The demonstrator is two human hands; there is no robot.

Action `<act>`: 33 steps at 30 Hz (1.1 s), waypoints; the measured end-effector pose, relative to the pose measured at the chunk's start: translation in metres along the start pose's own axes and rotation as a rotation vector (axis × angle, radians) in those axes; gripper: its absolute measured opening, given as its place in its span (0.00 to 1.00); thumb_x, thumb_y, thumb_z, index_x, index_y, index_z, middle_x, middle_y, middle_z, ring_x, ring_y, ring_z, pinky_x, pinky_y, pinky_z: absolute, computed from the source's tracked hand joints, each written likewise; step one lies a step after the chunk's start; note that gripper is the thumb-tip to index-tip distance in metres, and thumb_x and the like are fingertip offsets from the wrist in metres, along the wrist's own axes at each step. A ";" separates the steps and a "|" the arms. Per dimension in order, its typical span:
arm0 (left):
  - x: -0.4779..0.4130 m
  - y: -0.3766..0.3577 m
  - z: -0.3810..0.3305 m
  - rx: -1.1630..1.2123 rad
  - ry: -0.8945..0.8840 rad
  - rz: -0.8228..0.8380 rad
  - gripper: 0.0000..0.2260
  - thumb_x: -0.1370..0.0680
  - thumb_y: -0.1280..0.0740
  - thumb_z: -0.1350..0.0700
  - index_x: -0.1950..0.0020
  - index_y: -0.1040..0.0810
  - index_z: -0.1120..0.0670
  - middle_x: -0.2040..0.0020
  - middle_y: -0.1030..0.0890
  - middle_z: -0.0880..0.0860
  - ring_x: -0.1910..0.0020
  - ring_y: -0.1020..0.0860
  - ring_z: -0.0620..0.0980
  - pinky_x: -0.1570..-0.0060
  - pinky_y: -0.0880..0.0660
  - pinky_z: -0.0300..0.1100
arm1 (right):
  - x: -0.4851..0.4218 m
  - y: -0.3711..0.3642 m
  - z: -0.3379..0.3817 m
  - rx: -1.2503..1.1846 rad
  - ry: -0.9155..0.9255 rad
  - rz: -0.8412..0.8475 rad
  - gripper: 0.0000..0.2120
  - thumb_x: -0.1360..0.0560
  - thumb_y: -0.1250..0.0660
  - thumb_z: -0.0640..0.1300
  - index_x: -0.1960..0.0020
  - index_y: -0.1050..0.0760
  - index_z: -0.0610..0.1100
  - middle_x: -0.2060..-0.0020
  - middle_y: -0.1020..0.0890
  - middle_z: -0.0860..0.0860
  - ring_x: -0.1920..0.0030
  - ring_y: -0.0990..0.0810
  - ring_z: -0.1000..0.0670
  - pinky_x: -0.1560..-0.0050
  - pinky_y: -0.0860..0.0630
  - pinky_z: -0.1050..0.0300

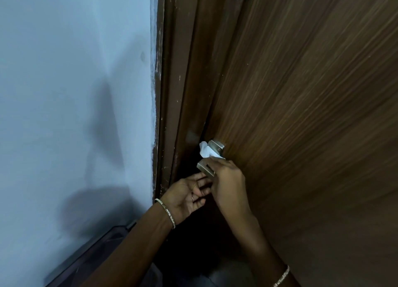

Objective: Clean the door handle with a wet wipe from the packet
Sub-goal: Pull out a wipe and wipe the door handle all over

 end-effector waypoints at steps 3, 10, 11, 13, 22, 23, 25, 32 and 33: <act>0.000 0.001 -0.001 -0.006 0.001 0.006 0.28 0.31 0.46 0.72 0.38 0.22 0.53 0.48 0.17 0.47 0.55 0.22 0.44 0.64 0.29 0.37 | -0.004 0.008 -0.003 -0.046 0.022 -0.043 0.21 0.29 0.35 0.28 0.40 0.19 0.43 0.43 0.16 0.49 0.43 0.19 0.47 0.45 0.25 0.60; -0.001 0.005 0.001 -0.024 0.006 -0.015 0.21 0.32 0.47 0.72 0.56 0.21 0.51 0.70 0.19 0.45 0.72 0.21 0.41 0.65 0.29 0.37 | -0.025 -0.011 0.021 0.013 0.087 0.028 0.20 0.27 0.38 0.30 0.38 0.20 0.41 0.43 0.17 0.47 0.39 0.23 0.48 0.43 0.25 0.59; -0.001 0.005 0.001 -0.023 0.005 -0.002 0.22 0.32 0.47 0.72 0.55 0.21 0.51 0.69 0.19 0.44 0.71 0.21 0.40 0.64 0.30 0.37 | -0.025 -0.010 0.017 -0.009 0.064 0.033 0.20 0.27 0.38 0.30 0.39 0.20 0.43 0.44 0.17 0.47 0.39 0.23 0.49 0.42 0.26 0.61; 0.000 0.005 0.001 -0.011 0.010 0.016 0.23 0.32 0.48 0.72 0.51 0.21 0.50 0.67 0.18 0.43 0.70 0.20 0.40 0.65 0.30 0.37 | -0.022 -0.005 0.013 -0.037 0.040 0.045 0.20 0.28 0.37 0.31 0.40 0.19 0.44 0.44 0.17 0.48 0.39 0.23 0.51 0.43 0.28 0.65; 0.001 0.007 0.003 0.031 0.007 0.000 0.26 0.32 0.46 0.73 0.45 0.21 0.50 0.58 0.15 0.45 0.64 0.18 0.42 0.66 0.28 0.37 | -0.008 0.009 0.005 -0.177 0.000 0.031 0.19 0.30 0.35 0.26 0.47 0.15 0.43 0.46 0.17 0.47 0.45 0.19 0.51 0.47 0.25 0.71; 0.001 0.006 0.002 0.027 0.007 0.002 0.27 0.32 0.46 0.73 0.43 0.21 0.51 0.56 0.14 0.45 0.62 0.18 0.42 0.66 0.28 0.37 | -0.010 0.014 0.003 -0.154 -0.017 -0.026 0.19 0.29 0.36 0.26 0.45 0.16 0.43 0.45 0.17 0.48 0.45 0.19 0.51 0.45 0.25 0.68; 0.002 0.006 0.002 0.023 0.006 0.003 0.27 0.31 0.46 0.73 0.43 0.21 0.50 0.53 0.14 0.45 0.60 0.19 0.43 0.66 0.28 0.37 | -0.010 0.018 -0.001 -0.157 -0.015 -0.070 0.19 0.28 0.37 0.26 0.45 0.16 0.43 0.46 0.16 0.49 0.44 0.19 0.52 0.42 0.23 0.62; 0.005 0.004 0.001 0.008 0.001 -0.016 0.26 0.30 0.45 0.72 0.41 0.21 0.51 0.47 0.15 0.45 0.58 0.20 0.43 0.65 0.27 0.37 | 0.009 0.021 -0.028 -0.249 -0.203 0.009 0.15 0.23 0.35 0.32 0.42 0.17 0.45 0.43 0.15 0.49 0.41 0.18 0.50 0.39 0.23 0.58; 0.005 0.004 0.001 0.014 0.001 -0.021 0.26 0.30 0.45 0.72 0.41 0.21 0.51 0.46 0.15 0.46 0.59 0.20 0.43 0.64 0.28 0.37 | 0.012 0.024 -0.031 -0.218 -0.225 0.004 0.15 0.24 0.35 0.33 0.42 0.16 0.45 0.44 0.15 0.49 0.42 0.18 0.50 0.39 0.23 0.57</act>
Point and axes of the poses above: each hand's wrist, its own x-axis away from the middle knuckle, its own y-axis out of the back of the hand, z = x × y, the point moved 7 cm from there along -x, towards the middle knuckle
